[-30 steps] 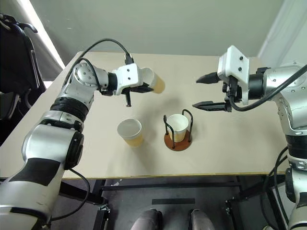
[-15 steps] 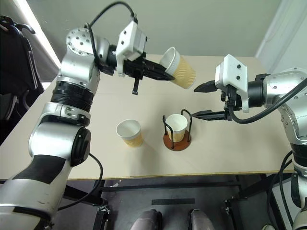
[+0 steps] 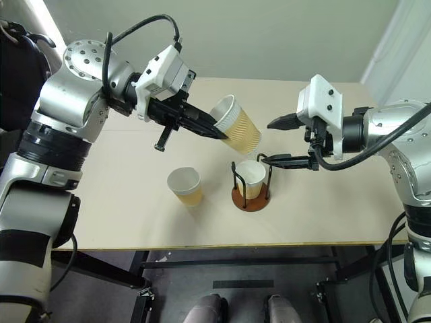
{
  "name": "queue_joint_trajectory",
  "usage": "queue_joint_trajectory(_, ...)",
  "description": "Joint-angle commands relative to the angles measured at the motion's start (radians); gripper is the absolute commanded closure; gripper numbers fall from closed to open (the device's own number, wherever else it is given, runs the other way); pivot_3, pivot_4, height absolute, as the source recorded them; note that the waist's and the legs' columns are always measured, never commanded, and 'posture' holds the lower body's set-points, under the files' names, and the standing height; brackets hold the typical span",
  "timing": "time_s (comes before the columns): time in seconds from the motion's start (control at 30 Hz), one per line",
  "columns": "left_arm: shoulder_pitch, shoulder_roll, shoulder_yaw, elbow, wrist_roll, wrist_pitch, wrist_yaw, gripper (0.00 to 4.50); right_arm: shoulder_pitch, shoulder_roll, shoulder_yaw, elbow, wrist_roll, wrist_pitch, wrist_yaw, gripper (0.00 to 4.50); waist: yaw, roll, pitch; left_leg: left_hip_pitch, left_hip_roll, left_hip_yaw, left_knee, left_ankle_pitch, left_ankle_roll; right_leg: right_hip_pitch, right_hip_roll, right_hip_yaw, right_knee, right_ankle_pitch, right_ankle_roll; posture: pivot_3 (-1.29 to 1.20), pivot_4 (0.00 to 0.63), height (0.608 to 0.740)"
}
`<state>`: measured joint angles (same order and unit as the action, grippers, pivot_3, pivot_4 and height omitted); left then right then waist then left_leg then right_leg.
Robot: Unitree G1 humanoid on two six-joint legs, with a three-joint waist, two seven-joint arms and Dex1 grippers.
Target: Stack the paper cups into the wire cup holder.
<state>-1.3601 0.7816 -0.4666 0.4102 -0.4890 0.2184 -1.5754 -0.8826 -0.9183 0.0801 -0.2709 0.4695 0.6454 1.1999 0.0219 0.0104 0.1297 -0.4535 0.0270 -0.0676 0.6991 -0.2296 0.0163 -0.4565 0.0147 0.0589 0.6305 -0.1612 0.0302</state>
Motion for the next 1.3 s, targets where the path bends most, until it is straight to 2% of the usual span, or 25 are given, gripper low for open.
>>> queue_joint_trajectory(0.03,-0.009,0.026,-0.022,-0.039,-0.038,0.008,-0.039,4.43,0.011,-0.047,-0.003,0.003,-0.045,-0.101,0.063,0.90,-0.001,0.000,0.000,0.000,0.000,0.000,0.000,0.000,0.000,0.000,0.000,0.000,0.000,0.000,0.000,0.00,0.150,0.740)
queue_joint_trajectory(0.27,-0.010,0.046,-0.077,-0.053,-0.057,0.005,-0.039,4.43,-0.010,-0.096,0.032,0.077,-0.132,-0.190,0.122,0.90,-0.003,0.000,0.000,0.000,0.001,0.000,-0.001,0.000,0.000,0.000,0.001,0.000,0.000,0.000,0.000,0.00,0.150,0.740)
queue_joint_trajectory(0.63,-0.025,0.060,-0.152,-0.037,-0.053,-0.031,-0.039,4.43,-0.202,-0.074,-0.074,0.153,-0.018,0.002,0.078,0.90,-0.003,0.001,0.000,0.000,0.001,0.001,-0.002,0.000,0.000,0.000,0.002,0.000,-0.002,-0.001,-0.002,0.00,0.150,0.740)
queue_joint_trajectory(0.93,-0.029,0.045,-0.207,0.029,0.000,-0.136,-0.039,4.43,-0.123,-0.115,-0.095,0.038,0.003,0.037,0.066,0.90,-0.003,0.001,0.001,0.000,0.001,0.001,-0.002,-0.001,-0.001,-0.001,0.002,0.000,-0.002,-0.002,-0.003,0.00,0.150,0.740)
queue_joint_trajectory(1.3,-0.028,-0.017,-0.186,0.084,0.044,-0.193,-0.039,4.43,-0.068,-0.131,-0.101,0.001,0.000,0.034,0.052,0.90,-0.002,0.001,0.001,-0.001,0.001,0.001,-0.002,-0.002,0.000,0.000,0.002,0.000,-0.002,-0.001,-0.001,0.00,0.150,0.740)
